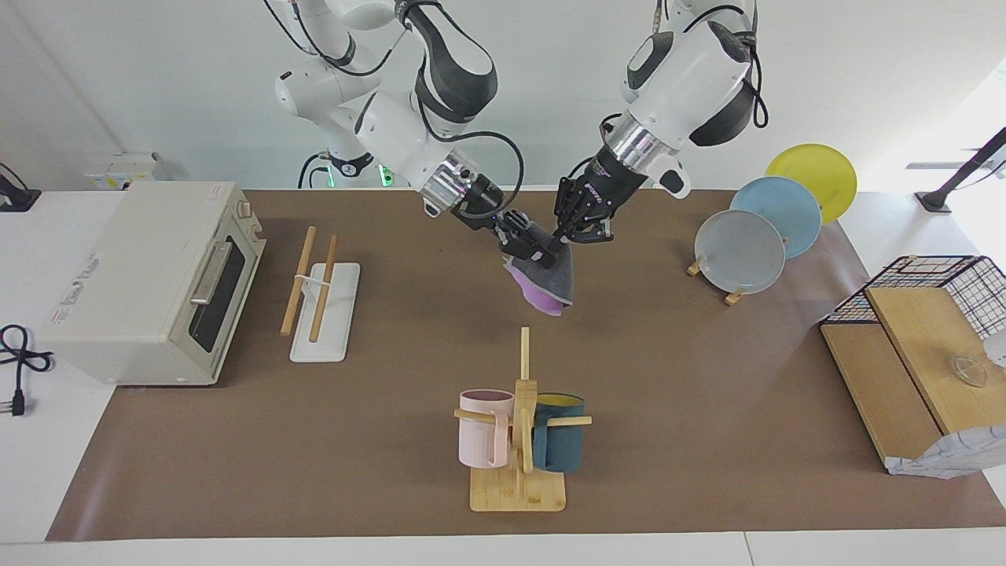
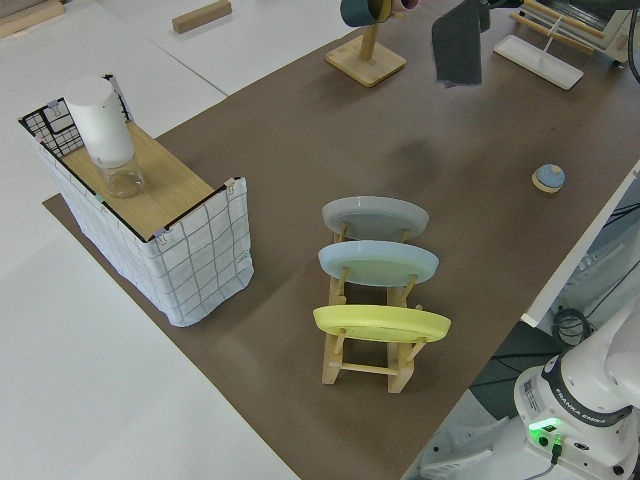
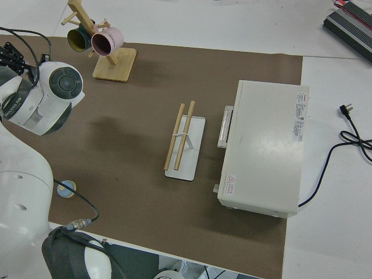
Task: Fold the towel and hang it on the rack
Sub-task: 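Grasp the towel with the right gripper while the left gripper holds it, then carry the towel to the wooden rack while the left gripper withdraws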
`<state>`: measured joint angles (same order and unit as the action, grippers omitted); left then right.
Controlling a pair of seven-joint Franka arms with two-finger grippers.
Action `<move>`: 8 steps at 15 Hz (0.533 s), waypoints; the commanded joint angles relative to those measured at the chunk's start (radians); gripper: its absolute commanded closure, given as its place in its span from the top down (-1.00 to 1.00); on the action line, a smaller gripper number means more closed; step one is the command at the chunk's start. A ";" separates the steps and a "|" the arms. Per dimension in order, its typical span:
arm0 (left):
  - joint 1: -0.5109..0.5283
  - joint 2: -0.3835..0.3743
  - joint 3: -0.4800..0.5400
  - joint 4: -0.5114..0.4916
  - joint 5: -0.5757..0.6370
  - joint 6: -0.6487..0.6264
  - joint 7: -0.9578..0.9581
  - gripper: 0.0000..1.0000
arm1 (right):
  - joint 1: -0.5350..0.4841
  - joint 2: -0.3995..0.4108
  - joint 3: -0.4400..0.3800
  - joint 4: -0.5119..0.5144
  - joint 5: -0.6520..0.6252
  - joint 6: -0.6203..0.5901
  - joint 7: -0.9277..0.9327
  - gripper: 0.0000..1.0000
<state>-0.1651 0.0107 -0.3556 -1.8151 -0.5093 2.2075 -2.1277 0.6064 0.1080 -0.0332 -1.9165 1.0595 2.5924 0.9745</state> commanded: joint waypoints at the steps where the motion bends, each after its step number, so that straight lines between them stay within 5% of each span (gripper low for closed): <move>1: -0.004 -0.032 0.007 -0.030 -0.020 0.014 -0.002 -1.00 | -0.054 0.009 0.006 0.068 -0.230 -0.165 -0.056 -1.00; 2: -0.004 -0.034 0.007 -0.029 -0.020 0.012 0.003 0.53 | -0.063 0.004 0.004 0.083 -0.284 -0.219 -0.063 -1.00; 3: -0.005 -0.034 0.007 -0.030 -0.018 0.011 0.012 1.00 | -0.077 -0.002 0.004 0.094 -0.332 -0.262 -0.071 -1.00; 8: -0.010 -0.038 0.009 -0.030 -0.015 0.000 0.063 1.00 | -0.134 -0.074 -0.002 0.099 -0.542 -0.458 -0.244 -1.00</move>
<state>-0.1689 0.0024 -0.3599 -1.8179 -0.5141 2.2085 -2.1030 0.5059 0.0756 -0.0379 -1.8095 0.6008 2.2118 0.8067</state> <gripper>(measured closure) 0.383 0.965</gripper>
